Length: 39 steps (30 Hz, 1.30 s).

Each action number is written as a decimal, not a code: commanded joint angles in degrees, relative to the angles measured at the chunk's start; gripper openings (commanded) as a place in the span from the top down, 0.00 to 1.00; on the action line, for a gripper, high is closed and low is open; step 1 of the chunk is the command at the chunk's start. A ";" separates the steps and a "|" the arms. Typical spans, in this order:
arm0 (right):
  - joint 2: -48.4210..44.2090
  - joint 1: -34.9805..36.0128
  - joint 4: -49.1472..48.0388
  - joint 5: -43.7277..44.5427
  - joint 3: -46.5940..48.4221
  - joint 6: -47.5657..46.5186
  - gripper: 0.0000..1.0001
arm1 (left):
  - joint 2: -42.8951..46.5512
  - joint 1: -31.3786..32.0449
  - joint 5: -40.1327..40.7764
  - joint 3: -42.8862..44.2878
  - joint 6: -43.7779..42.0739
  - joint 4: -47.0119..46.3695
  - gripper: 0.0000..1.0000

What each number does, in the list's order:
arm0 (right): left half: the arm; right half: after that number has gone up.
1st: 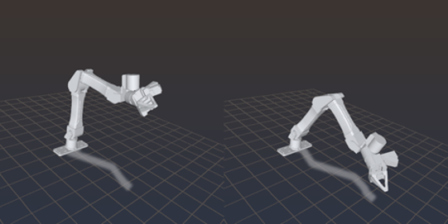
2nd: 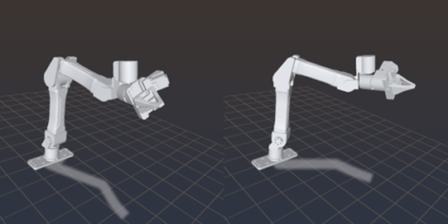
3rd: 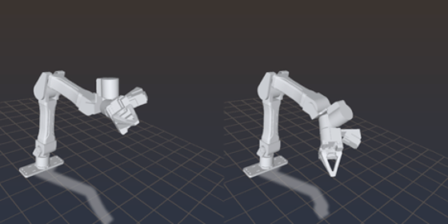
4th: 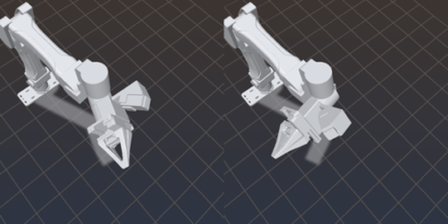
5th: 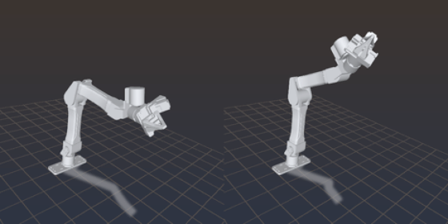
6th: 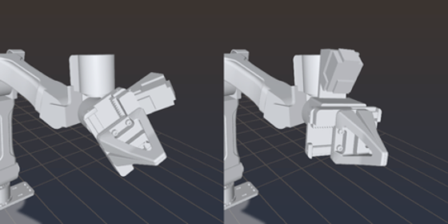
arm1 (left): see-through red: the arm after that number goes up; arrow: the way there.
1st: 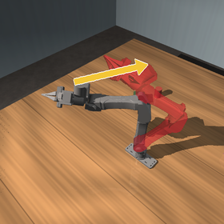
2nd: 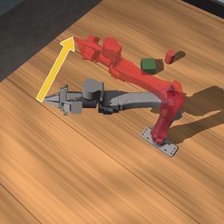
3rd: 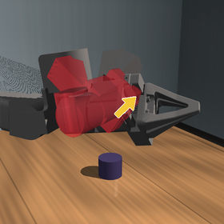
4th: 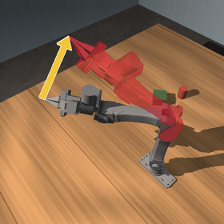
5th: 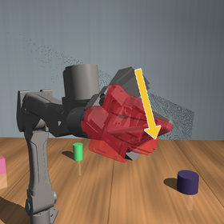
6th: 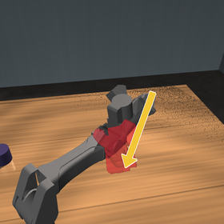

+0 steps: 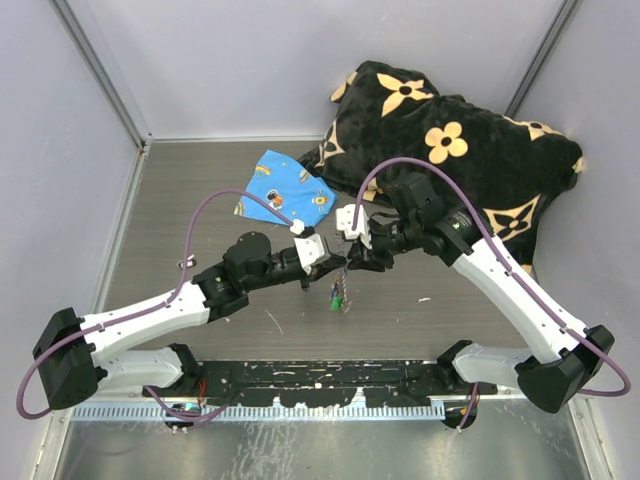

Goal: Remove the keys from the keyring
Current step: Remove the key from the keyring.

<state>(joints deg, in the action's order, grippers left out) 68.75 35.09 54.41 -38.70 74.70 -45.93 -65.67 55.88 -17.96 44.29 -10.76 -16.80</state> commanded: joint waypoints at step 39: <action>-6.39 -8.28 -19.89 -16.13 -10.44 15.50 0.68 | 5.29 -0.69 0.87 -3.12 10.12 -16.29 1.00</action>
<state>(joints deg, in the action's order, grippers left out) 63.29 26.98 37.54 -54.54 64.16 -31.20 -62.63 55.40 -16.36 40.36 -1.04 -25.08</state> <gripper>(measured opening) 0.332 0.009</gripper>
